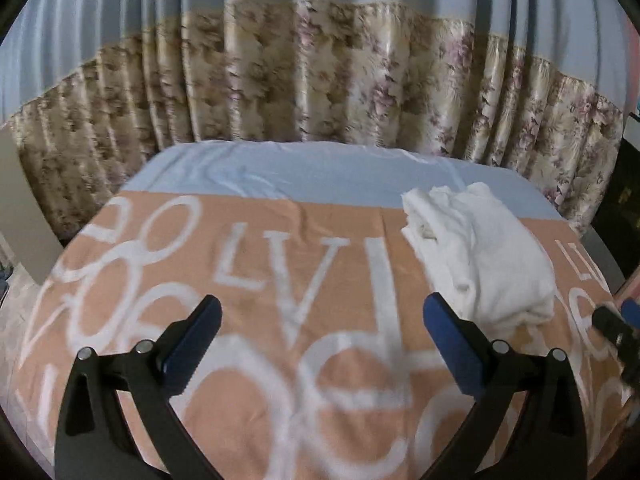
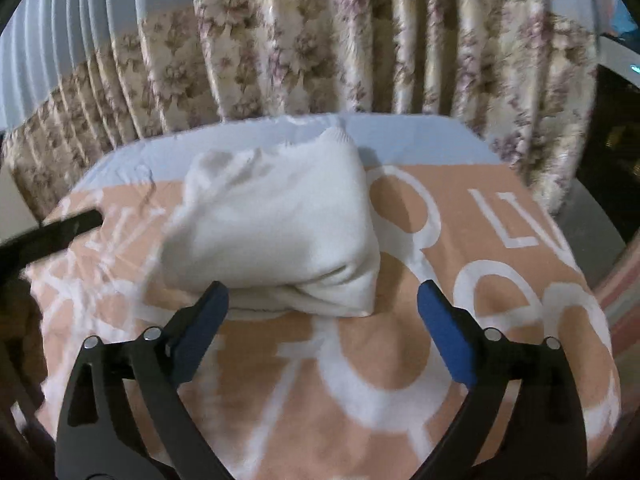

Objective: Fold small clothes

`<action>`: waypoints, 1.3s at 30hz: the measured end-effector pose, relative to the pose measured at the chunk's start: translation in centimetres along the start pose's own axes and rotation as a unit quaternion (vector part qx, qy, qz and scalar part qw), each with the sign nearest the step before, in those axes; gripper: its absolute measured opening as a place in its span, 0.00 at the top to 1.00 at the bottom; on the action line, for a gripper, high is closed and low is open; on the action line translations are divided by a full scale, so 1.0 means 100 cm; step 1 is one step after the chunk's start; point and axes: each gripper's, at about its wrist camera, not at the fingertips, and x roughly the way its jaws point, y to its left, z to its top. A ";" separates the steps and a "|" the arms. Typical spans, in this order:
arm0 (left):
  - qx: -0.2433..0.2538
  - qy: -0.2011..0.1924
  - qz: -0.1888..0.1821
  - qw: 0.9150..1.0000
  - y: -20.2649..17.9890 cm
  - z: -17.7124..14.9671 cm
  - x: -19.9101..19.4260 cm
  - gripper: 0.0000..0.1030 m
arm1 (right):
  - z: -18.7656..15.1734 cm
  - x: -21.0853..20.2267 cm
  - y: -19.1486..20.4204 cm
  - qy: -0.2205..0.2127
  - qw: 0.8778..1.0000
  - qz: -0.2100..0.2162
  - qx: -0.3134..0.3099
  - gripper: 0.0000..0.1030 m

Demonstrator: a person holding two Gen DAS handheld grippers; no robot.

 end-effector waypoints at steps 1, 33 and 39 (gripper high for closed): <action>0.004 -0.002 0.004 1.000 0.002 -0.002 -0.006 0.02 | 0.001 -0.010 0.007 -0.002 1.000 -0.002 0.008 0.03; 0.009 -0.062 -0.016 0.998 0.005 -0.008 -0.081 0.02 | 0.008 -0.091 0.072 -0.054 0.998 0.018 -0.010 0.03; -0.001 -0.055 -0.011 0.998 0.013 -0.010 -0.079 0.02 | 0.007 -0.091 0.074 -0.054 0.998 0.022 -0.014 0.03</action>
